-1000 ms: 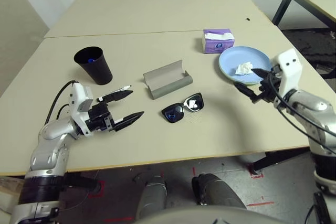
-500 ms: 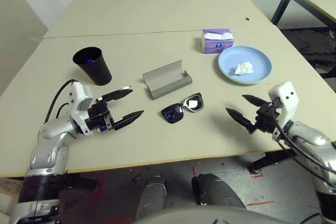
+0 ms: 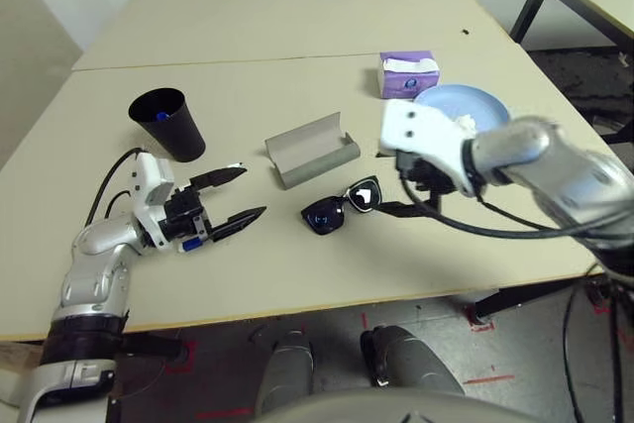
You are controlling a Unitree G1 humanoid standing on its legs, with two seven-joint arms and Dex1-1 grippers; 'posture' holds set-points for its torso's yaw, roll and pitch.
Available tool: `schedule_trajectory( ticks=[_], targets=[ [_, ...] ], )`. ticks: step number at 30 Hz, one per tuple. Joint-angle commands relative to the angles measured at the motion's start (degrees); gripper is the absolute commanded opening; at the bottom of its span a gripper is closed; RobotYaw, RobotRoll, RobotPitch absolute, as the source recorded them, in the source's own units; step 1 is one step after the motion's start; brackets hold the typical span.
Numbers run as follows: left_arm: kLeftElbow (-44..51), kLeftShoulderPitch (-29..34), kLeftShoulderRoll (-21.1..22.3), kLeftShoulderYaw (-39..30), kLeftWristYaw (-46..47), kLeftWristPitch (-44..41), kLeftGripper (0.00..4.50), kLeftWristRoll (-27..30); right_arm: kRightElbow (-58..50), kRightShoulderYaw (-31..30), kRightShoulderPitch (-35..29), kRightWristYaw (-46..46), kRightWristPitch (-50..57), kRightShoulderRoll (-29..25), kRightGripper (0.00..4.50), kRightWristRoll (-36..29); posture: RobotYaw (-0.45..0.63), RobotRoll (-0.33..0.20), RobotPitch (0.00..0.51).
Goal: Organize and tidy the items on the table.
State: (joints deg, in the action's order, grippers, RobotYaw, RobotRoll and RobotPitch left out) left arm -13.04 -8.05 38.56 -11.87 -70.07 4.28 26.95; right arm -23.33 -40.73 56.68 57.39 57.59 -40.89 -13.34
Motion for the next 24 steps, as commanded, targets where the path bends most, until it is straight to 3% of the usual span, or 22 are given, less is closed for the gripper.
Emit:
schedule_trajectory(
  ticks=[1,9,15,24],
  targets=[
    [0.14,0.98,-0.13,-0.02,0.0,0.39,4.5,-0.31,4.21,-6.71,2.35,3.41,-2.92,2.51,4.46,3.67,-0.07,0.0,0.119],
    [0.1,2.72,-0.52,-0.74,0.06,1.08,4.5,-0.11,19.83,-11.97,7.04,7.76,-15.15,8.85,4.46,13.59,-0.06,0.0,0.12],
    [-0.48,3.47,-1.1,-0.67,-0.05,2.03,4.5,-0.27,28.41,-11.43,8.43,10.41,-22.57,13.11,4.46,18.89,-0.06,0.0,0.123],
    [-0.54,4.08,-1.29,-0.74,-0.16,2.53,4.5,-0.24,33.07,-9.65,6.55,12.32,-28.28,16.64,4.46,23.02,-0.05,0.0,0.126]
  ],
)
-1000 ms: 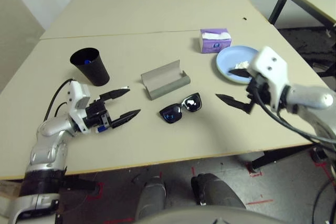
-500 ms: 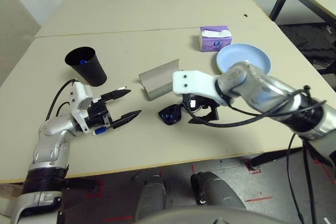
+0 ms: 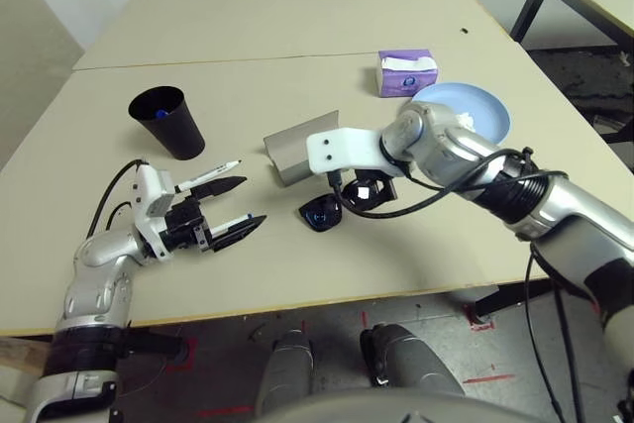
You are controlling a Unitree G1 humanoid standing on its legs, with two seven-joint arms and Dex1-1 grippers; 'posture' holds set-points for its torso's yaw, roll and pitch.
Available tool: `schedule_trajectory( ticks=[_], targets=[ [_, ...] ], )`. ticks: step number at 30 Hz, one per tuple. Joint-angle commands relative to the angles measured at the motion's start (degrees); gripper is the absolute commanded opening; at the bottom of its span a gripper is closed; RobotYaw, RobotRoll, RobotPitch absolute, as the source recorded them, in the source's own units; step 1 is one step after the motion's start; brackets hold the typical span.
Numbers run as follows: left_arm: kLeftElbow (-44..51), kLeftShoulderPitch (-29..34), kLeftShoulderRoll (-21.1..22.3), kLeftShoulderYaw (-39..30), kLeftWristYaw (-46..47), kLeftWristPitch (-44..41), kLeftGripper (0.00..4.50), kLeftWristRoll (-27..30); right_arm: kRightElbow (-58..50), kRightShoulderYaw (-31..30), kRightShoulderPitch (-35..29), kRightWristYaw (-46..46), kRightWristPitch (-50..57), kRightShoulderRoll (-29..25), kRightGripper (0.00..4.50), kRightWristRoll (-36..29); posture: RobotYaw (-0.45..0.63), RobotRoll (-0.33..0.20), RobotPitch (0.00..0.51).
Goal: Organize and tidy the items on the table.
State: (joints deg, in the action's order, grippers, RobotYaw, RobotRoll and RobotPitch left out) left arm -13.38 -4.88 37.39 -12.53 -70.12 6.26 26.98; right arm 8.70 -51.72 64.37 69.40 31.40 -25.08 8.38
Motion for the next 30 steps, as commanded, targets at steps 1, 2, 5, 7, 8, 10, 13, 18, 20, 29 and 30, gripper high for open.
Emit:
schedule_trajectory(
  ticks=[1,2,5,7,8,10,13,18,20,29,30],
  targets=[
    [-0.13,0.99,-0.11,-0.09,-0.11,0.54,4.5,-0.23,1.44,1.54,-1.55,0.19,-2.88,1.11,4.46,1.69,-0.05,0.0,0.126],
    [-0.08,1.06,-0.1,-0.1,-0.13,0.53,4.5,-0.21,1.84,1.78,-1.89,0.08,-3.71,1.37,4.46,2.16,-0.05,0.0,0.126],
    [0.06,1.32,-0.07,-0.1,-0.18,0.57,4.5,-0.18,3.69,2.59,-2.72,-0.64,-6.53,2.39,4.46,3.52,-0.05,0.0,0.125],
    [0.28,1.5,-0.12,-0.06,-0.14,0.54,4.5,-0.15,5.28,2.95,-3.18,-1.11,-8.25,3.14,4.46,4.43,-0.05,0.0,0.125],
    [0.39,1.59,-0.16,-0.04,-0.11,0.55,4.5,-0.13,5.81,3.12,-3.42,-1.17,-8.84,3.42,4.46,4.84,-0.04,0.0,0.124],
    [0.62,1.72,-0.31,0.06,-0.01,0.57,4.5,-0.14,6.54,3.25,-3.83,-1.17,-9.95,3.79,4.46,5.59,-0.04,0.0,0.125],
    [0.85,1.85,-0.48,0.11,0.1,0.63,4.5,-0.15,7.06,3.52,-4.88,-0.82,-11.48,3.93,4.46,6.66,-0.04,0.0,0.124],
    [1.34,2.18,-0.54,0.1,0.21,0.52,4.5,-0.12,7.5,3.88,-6.27,0.35,-13.45,3.51,4.46,8.5,-0.04,0.0,0.122],
    [1.85,2.36,-0.53,0.14,0.42,0.24,4.5,-0.09,7.54,4.16,-6.57,0.88,-13.7,3.42,4.46,9.07,-0.04,0.0,0.122],
    [7.08,2.52,-0.29,0.9,2.81,-3.72,4.5,0.3,6.8,5.39,-7.25,3.08,-13.35,3.78,4.3,10.29,-0.05,0.0,0.124],
    [7.48,2.44,-0.24,0.91,2.97,-4.2,4.5,0.35,6.7,5.51,-7.29,3.23,-13.27,3.92,4.07,10.4,-0.05,0.0,0.124]
  ],
)
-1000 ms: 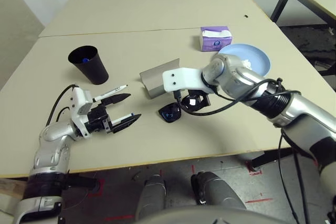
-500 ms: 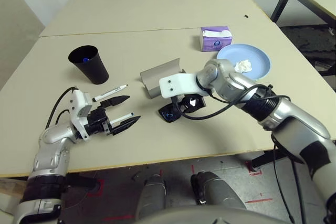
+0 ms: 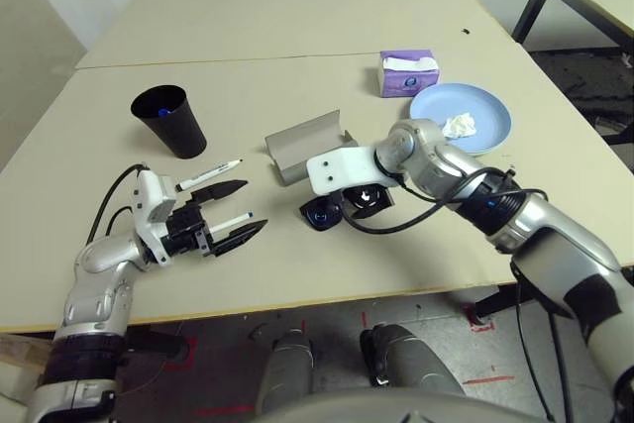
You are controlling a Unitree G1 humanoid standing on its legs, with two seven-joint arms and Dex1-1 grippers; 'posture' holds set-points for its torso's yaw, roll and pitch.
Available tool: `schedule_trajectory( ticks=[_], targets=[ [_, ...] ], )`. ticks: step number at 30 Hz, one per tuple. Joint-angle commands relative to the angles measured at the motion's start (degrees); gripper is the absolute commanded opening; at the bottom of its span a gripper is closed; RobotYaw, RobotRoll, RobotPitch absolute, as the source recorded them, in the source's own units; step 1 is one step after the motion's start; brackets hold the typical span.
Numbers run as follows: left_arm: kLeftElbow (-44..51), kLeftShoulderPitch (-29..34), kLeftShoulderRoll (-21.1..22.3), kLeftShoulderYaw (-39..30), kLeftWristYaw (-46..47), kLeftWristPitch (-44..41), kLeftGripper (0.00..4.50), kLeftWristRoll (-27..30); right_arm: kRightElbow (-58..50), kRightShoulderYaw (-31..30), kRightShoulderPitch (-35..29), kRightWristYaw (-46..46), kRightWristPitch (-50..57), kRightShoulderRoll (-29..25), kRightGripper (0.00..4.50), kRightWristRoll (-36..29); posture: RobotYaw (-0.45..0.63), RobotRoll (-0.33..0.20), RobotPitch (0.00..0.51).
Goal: Organize and tidy the items on the table.
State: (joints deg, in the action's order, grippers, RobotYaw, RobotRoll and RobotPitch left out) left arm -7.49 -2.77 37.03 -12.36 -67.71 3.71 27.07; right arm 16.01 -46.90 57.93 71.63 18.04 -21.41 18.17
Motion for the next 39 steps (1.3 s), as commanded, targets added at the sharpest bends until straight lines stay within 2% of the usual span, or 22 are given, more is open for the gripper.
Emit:
schedule_trajectory(
  ticks=[1,11,19,27,35,39],
  targets=[
    [1.82,0.24,0.17,0.72,0.65,-2.06,4.5,0.29,-0.63,0.81,-0.87,1.14,0.18,0.49,3.83,0.68,-0.05,0.0,0.123],
    [0.13,-0.4,-0.19,0.82,-0.28,-2.29,4.5,-0.07,0.04,2.25,-1.16,1.38,0.7,2.21,0.28,1.46,-0.06,0.0,0.12],
    [-2.8,-1.91,-0.74,1.29,-1.39,-0.75,4.5,-0.58,-0.6,2.72,-1.61,2.8,1.29,1.72,0.19,2.09,-0.08,0.0,0.117],
    [-2.82,-2.52,-1.42,2.11,-0.95,-0.71,4.5,-0.87,-0.31,3.12,1.34,7.07,-0.47,-1.39,0.19,3.49,-0.08,0.0,0.113],
    [-3.55,-2.18,-2.03,2.21,-0.92,0.1,4.5,-1.01,0.93,4.56,5.37,8.35,0.58,0.62,0.17,3.14,-0.08,0.0,0.11],
    [-5.13,-2.77,-1.75,2.05,-1.37,0.76,4.5,-1.0,6.87,6.2,11.26,6.46,-1.14,4.2,0.17,2.78,-0.08,0.0,0.111]
  ],
)
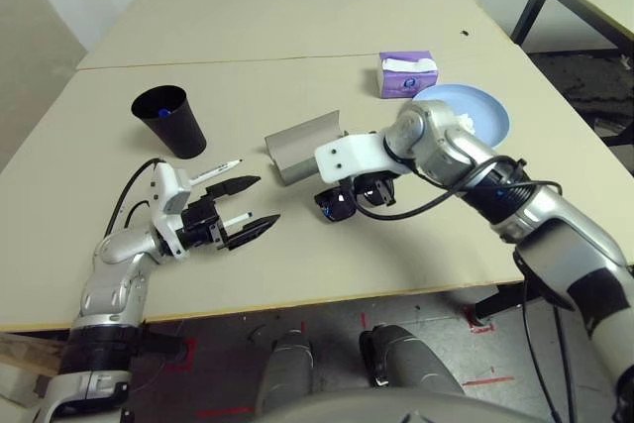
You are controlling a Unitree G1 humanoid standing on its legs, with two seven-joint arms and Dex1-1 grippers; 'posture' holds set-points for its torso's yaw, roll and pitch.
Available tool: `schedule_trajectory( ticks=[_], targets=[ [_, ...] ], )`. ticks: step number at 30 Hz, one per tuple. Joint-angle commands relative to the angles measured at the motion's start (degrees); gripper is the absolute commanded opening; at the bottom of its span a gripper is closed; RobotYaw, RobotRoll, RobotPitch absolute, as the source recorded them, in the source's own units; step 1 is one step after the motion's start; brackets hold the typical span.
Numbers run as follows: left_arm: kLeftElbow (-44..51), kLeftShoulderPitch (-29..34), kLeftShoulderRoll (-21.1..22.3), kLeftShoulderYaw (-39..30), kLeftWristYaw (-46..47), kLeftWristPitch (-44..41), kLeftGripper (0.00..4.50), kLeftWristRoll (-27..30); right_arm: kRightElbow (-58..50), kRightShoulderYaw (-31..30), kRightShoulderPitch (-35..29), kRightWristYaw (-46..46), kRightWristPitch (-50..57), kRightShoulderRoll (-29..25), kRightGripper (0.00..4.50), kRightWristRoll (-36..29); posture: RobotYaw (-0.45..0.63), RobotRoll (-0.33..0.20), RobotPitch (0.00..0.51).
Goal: Organize and tidy the items on the table.
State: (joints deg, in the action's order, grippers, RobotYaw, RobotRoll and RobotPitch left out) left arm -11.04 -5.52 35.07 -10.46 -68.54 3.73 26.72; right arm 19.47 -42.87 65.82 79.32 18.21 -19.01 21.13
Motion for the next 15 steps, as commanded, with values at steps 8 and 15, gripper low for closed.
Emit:
schedule_trajectory(
  ticks=[8,15],
  targets=[
    [-3.71,0.86,1.6,-1.52,-1.09,2.04,4.5,-0.36,20.11,3.88,11.92,-7.78,-10.61,9.62,0.17,0.45,-0.07,0.0,0.122],
    [-0.9,4.09,1.64,-2.73,-0.14,1.82,4.5,0.28,34.5,4.3,15.15,-15.17,-20.64,15.37,0.17,2.33,-0.03,0.0,0.128]
  ],
)
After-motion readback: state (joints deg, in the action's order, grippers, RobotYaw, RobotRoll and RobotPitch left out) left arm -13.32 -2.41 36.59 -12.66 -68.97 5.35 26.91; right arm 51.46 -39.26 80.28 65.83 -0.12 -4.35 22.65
